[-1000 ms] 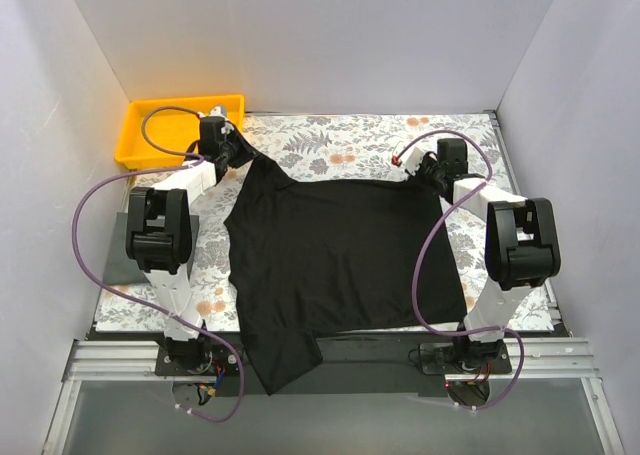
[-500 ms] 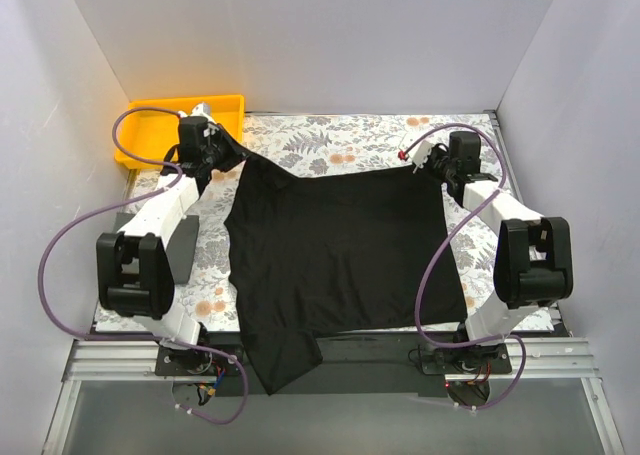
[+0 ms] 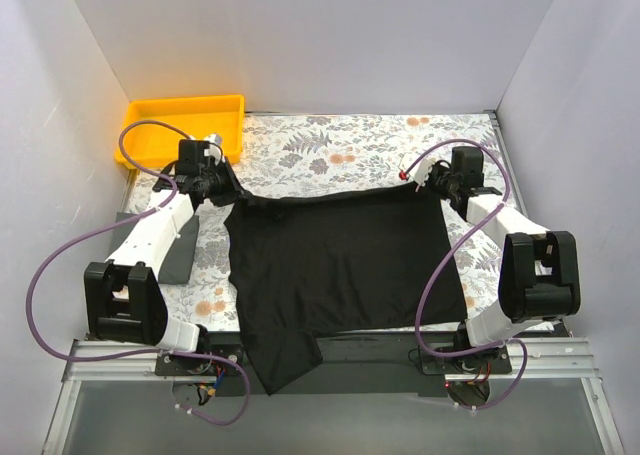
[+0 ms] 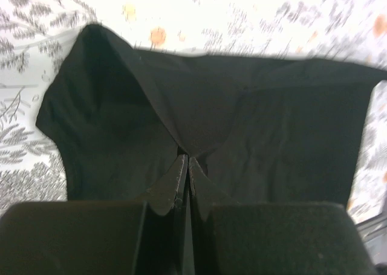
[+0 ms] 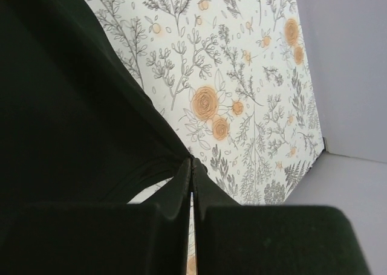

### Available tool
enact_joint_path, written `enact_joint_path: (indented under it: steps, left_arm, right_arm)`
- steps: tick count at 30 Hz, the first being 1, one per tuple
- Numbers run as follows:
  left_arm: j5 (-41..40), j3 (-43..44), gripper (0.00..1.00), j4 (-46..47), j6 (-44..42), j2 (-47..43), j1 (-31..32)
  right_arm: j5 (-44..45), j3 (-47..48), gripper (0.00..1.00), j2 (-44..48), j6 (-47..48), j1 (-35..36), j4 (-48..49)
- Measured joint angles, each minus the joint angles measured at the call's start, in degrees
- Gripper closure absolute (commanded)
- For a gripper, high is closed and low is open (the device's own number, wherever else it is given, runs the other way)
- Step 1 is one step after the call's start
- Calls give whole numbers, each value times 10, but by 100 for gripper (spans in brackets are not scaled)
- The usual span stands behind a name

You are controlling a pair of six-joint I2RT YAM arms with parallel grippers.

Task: Fold and stack the t-shirts
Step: Fold the tshirt

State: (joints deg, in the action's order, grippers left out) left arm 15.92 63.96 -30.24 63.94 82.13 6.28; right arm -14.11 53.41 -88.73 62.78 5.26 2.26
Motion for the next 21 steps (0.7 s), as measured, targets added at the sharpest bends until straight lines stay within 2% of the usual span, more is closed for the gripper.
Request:
enact_joint_path:
  steps: [10,15,21]
  left_arm:
    - [-13,0,100,-92,-104,-8,67]
    - [-31,7,100,-136,-117,-30,91]
    - [-39,8,100,-175,-114,-40,93]
  right_arm:
    - [0,-17,99,16,26,0,-12]
    - [0,-17,99,20,35,0,-17]
    - [-2,-17,99,26,51,0,-25]
